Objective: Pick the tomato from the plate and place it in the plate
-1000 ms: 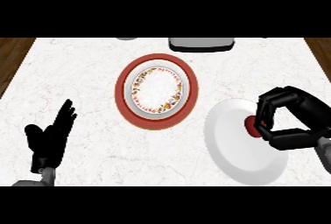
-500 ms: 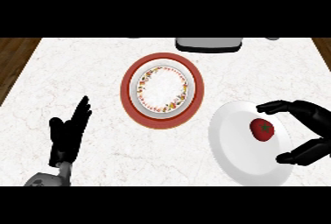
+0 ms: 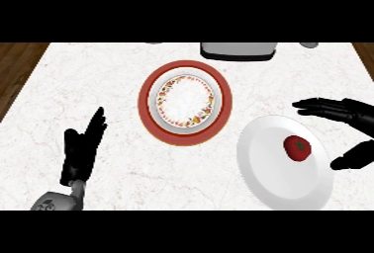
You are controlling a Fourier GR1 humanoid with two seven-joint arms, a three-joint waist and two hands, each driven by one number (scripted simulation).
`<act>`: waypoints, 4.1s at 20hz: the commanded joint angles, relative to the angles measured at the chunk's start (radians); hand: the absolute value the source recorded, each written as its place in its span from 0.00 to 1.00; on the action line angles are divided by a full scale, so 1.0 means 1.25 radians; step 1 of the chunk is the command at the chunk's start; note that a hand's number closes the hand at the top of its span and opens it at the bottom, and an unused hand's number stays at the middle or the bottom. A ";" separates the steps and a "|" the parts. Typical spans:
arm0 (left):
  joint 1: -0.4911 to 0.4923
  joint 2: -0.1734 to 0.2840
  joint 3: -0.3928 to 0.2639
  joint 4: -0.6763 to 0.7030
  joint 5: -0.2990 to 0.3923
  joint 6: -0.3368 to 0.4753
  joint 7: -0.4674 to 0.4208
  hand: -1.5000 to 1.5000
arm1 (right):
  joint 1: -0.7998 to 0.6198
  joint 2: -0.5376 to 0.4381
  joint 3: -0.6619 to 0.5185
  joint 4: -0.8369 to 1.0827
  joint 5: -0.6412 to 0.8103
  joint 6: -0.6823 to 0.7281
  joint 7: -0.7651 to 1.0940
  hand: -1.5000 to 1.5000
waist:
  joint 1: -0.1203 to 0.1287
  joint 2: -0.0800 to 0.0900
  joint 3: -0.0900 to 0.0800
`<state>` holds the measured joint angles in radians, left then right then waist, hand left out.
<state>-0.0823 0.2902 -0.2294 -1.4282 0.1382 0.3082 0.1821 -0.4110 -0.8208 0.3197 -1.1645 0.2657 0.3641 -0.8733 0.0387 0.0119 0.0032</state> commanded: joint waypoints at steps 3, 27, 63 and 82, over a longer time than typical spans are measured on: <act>0.008 -0.018 0.000 0.020 -0.010 0.003 -0.019 0.50 | -0.058 -0.035 0.130 0.071 0.174 0.023 -0.108 0.00 | -0.002 -0.002 -0.002; 0.022 -0.030 0.049 -0.019 -0.043 -0.030 0.028 0.50 | -0.224 0.140 0.217 0.401 0.384 -0.039 -0.167 0.00 | -0.020 -0.007 -0.002; -0.012 -0.069 0.047 0.000 -0.087 -0.078 0.040 0.50 | -0.380 0.655 0.121 0.328 0.378 -0.431 0.800 1.00 | 0.053 -0.018 -0.004; -0.025 -0.056 0.097 0.002 -0.066 -0.097 0.047 0.50 | -0.611 0.657 0.392 0.253 0.346 -0.770 1.507 1.00 | 0.009 -0.004 -0.003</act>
<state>-0.0944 0.2064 -0.1364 -1.4253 0.0317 0.2103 0.2212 -1.1455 -0.0026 0.7688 -0.8950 0.7205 -0.5182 0.9226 0.0615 0.0029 -0.0016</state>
